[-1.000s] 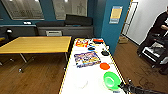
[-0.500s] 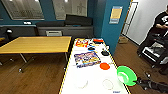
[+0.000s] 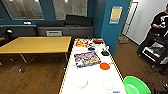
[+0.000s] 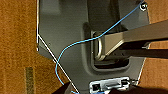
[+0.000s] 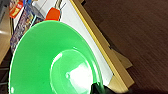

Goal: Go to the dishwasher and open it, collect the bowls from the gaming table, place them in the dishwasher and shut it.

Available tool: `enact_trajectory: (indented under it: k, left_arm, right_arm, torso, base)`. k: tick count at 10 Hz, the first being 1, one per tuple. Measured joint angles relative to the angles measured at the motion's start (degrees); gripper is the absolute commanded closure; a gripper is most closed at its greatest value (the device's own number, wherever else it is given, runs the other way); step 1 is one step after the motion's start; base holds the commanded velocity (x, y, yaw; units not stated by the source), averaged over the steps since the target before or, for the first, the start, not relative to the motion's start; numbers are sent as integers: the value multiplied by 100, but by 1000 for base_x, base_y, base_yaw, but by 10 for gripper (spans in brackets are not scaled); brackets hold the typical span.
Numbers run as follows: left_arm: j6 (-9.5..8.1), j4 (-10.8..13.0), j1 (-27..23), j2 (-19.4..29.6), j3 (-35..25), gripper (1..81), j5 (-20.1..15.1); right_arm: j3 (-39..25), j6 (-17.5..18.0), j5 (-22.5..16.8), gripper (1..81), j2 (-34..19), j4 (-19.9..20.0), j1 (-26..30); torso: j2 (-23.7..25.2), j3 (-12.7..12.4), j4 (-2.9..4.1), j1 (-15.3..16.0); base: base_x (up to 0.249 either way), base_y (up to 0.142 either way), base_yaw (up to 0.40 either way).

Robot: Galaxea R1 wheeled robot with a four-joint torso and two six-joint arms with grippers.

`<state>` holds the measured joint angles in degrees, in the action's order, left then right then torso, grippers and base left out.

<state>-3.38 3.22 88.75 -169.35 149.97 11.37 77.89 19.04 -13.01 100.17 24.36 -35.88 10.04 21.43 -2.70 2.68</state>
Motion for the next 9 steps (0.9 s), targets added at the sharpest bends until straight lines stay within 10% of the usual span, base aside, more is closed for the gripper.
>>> enact_trajectory:
  k: [4, 9]
  left_arm:
    - [0, 0, -121, 896, -1554, 10, 0]
    - [-108, -9, -319, 3005, -3646, 10, 221]
  right_arm:
    - [-750, -684, 874, 811, -591, -2, -1927]
    - [-724, -1276, 3150, 811, -238, -284, -4981]
  torso:
    - [0, -2, 0, 0]
    - [2, -2, 0, -2]
  base:
    - [0, 0, 0]
    - [0, 0, 0]
